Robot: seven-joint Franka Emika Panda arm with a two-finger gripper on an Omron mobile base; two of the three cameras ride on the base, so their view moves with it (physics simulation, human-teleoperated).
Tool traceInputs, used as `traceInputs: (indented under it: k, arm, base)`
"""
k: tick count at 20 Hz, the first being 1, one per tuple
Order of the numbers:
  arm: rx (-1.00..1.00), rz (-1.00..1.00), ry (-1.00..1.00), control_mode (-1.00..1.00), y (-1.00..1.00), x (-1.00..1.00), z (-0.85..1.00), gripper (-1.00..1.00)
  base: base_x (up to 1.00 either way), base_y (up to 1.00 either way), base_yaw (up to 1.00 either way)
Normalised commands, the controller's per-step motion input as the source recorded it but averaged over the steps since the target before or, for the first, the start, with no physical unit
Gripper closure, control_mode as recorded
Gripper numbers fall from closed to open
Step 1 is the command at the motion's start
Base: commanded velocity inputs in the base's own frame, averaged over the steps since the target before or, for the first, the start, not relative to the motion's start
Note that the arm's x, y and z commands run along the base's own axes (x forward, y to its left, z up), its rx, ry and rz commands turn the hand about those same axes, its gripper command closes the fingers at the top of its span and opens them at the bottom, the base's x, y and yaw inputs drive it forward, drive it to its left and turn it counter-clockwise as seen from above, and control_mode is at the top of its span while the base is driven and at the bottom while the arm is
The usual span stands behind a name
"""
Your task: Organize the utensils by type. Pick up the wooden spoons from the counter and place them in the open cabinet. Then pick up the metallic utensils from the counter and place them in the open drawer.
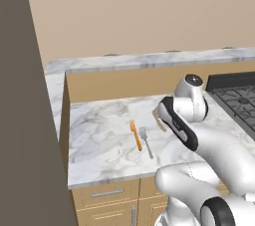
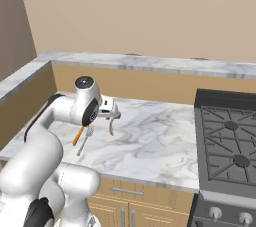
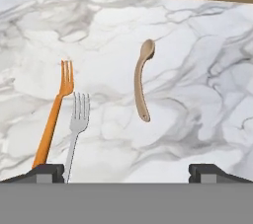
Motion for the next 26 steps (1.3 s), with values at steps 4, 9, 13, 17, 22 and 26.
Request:
traceInputs:
  k: [4,9,13,17,22,26]
  arm:
    - [-0.01,0.01,0.0,-1.0,0.0,0.36,-0.36,-1.0]
    - [-0.01,0.01,0.0,-1.0,0.0,0.37,-0.38,-1.0]
    - [-0.02,0.01,0.0,-1.0,0.0,0.38,-0.38,-1.0]
    - [-0.02,0.0,0.0,-1.0,0.0,0.4,-0.36,-1.0]
    - [-0.01,0.0,0.0,-1.0,0.0,0.39,-0.36,-1.0]
    - [0.0,0.01,0.0,-1.0,0.0,0.39,-0.34,-1.0]
  base:
    - [0.0,0.0,0.0]
    - [0.0,0.0,0.0]
    - [0.0,0.0,0.0]
    - [0.0,0.0,0.0]
    - [0.0,0.0,0.0]
    - [0.0,0.0,0.0]
